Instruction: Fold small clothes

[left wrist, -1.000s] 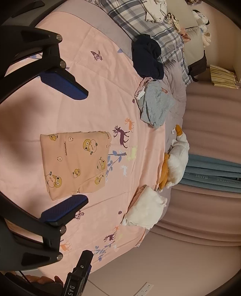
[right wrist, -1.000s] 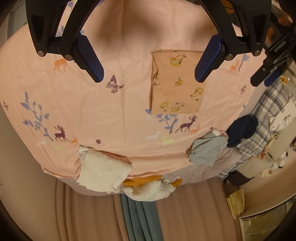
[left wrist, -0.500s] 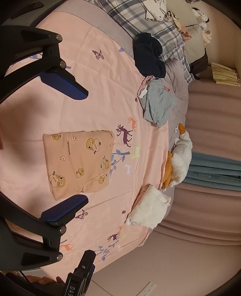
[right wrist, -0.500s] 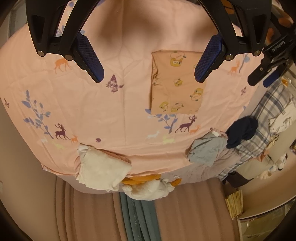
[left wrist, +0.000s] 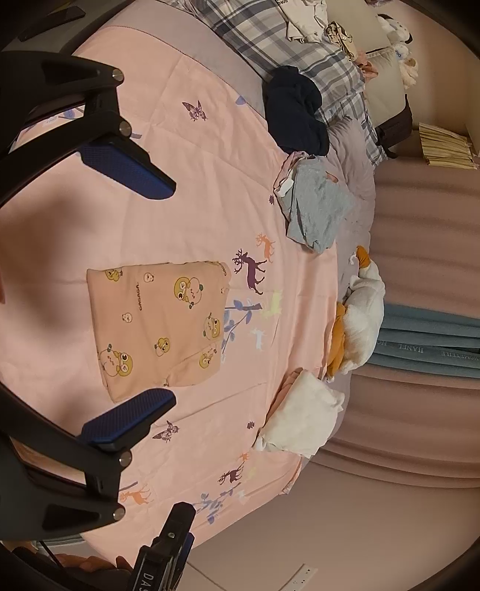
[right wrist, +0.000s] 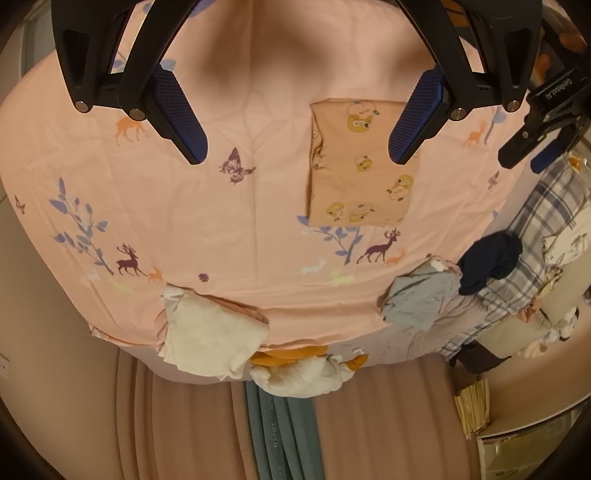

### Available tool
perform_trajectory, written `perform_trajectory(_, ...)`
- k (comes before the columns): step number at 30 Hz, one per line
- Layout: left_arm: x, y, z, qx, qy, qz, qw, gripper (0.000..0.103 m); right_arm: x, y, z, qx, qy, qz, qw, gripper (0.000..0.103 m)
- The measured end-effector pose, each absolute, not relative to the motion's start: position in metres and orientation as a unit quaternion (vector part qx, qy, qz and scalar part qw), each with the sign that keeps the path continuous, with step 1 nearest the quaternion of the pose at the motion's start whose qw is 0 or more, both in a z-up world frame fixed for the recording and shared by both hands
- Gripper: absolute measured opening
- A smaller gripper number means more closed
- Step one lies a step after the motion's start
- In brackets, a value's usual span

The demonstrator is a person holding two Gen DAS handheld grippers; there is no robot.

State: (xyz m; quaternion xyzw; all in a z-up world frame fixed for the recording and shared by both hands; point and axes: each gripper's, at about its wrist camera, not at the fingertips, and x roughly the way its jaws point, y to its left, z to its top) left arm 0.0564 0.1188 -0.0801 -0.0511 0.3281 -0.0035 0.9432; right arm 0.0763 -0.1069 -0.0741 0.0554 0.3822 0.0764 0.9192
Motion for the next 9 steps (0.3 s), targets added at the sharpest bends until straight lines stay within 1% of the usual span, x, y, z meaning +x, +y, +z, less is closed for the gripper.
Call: perform_trajectory(9,0.0551,0.1174,-0.0817,-0.045,0.322,0.006,0.946,0.102,0.0738,-0.1051,-0.0745,0.054,0.381,0.074,0.92,0.098)
